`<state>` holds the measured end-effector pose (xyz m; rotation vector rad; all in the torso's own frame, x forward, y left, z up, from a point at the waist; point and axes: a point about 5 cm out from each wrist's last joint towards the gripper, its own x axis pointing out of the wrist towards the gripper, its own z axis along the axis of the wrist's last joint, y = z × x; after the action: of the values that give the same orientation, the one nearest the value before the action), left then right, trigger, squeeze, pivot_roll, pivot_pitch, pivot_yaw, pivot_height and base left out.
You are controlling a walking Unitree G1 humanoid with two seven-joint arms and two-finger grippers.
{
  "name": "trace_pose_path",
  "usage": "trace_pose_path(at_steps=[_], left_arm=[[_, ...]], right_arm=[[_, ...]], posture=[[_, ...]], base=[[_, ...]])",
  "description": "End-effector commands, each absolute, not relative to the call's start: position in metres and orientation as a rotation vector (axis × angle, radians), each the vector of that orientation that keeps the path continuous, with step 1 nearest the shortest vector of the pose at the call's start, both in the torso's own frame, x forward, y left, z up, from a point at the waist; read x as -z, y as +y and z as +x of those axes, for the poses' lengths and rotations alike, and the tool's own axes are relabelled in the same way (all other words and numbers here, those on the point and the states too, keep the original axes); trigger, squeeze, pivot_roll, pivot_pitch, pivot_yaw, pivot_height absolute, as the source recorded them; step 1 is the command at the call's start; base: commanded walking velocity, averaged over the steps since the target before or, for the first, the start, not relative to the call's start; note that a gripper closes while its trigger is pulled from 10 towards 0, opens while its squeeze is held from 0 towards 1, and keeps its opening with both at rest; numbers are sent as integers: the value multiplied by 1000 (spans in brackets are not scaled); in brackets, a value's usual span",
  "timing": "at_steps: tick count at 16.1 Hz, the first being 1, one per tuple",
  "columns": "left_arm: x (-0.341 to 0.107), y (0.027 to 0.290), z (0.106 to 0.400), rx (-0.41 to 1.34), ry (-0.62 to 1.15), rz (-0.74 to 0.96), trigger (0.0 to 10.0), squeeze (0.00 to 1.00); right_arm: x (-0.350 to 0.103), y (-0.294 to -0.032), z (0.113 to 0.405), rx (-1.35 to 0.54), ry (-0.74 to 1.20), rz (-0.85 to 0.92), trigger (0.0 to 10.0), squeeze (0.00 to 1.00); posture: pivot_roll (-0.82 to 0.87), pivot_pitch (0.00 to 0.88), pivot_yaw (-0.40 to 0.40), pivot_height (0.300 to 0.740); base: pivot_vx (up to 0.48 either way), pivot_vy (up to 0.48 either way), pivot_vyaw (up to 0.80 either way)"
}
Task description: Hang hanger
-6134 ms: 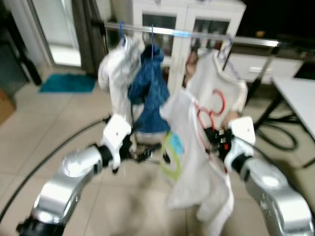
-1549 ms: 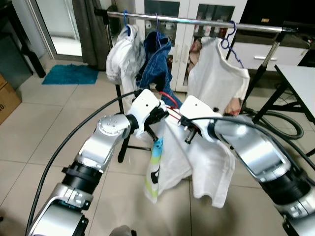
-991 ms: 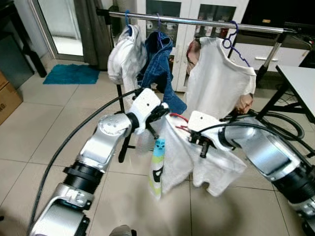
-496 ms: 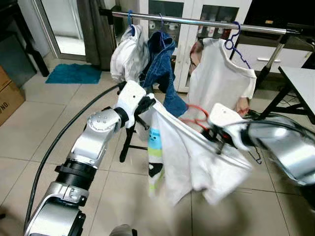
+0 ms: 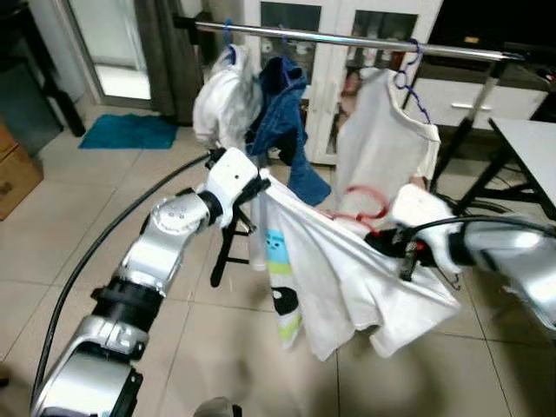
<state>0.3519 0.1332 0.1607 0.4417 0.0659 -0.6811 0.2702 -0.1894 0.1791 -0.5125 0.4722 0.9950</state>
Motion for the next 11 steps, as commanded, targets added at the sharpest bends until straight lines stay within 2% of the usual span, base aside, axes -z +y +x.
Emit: trace_pose_path(at_steps=[1, 3, 4, 8, 11], left_arm=[[-182, 176, 365, 465, 29, 440, 0, 0], [-191, 191, 370, 391, -3, 387, 0, 0], [-200, 202, 374, 329, -39, 301, 0, 0], [-218, 233, 382, 217, -104, 111, 0, 0], [-219, 236, 384, 234, -104, 42, 0, 0]], right_arm=[[-179, -206, 263, -1006, 504, -475, 0, 0], [-176, -208, 251, -1070, 514, -445, 0, 0], [-172, -209, 243, -1104, 538, -427, 0, 0], [-170, -212, 235, -1131, 535, -382, 0, 0], [-168, -208, 236, -1125, 512, -359, 0, 0]], posture=[[-31, 0, -9, 740], [-32, 0, -8, 740], [-32, 0, -9, 740], [-31, 0, -8, 740], [-31, 0, -7, 740]], base=[[0, 0, 0], [0, 0, 0], [0, 0, 0], [0, 0, 0], [0, 0, 0]])
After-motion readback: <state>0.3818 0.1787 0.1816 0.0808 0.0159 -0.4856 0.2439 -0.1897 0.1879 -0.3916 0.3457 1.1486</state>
